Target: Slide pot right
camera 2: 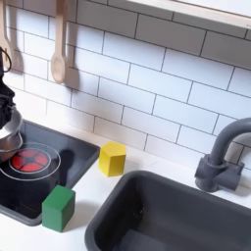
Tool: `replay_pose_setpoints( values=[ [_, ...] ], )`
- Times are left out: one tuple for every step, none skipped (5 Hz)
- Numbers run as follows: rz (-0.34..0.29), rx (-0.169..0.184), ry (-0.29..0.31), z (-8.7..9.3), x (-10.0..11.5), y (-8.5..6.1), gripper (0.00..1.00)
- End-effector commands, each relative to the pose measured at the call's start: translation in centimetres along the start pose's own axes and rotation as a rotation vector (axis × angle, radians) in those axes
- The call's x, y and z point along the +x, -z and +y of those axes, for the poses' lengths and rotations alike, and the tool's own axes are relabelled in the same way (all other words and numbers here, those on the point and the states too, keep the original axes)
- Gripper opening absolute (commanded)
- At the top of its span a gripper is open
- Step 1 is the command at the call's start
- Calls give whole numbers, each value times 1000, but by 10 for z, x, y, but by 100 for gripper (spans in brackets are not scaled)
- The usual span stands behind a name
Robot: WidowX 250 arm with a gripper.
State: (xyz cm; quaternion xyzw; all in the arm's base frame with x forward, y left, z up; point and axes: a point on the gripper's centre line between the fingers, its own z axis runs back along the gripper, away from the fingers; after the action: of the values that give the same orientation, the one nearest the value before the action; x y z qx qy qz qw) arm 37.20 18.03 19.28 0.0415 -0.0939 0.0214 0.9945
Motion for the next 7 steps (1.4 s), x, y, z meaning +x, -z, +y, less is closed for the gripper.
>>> replay_pose_setpoints(
  values=[
    [29, -9, 0, 1, 0, 15, 100],
    [27, -7, 2, 1, 1, 15, 100],
    [36, -11, 5, 0, 1, 20, 100],
    [34, -5, 8, 1, 1, 21, 100],
    [44, -8, 3, 2, 0, 25, 100],
    [48, -8, 8, 1, 0, 26, 100],
    [64, -14, 6, 1, -2, 33, 100]
  ],
)
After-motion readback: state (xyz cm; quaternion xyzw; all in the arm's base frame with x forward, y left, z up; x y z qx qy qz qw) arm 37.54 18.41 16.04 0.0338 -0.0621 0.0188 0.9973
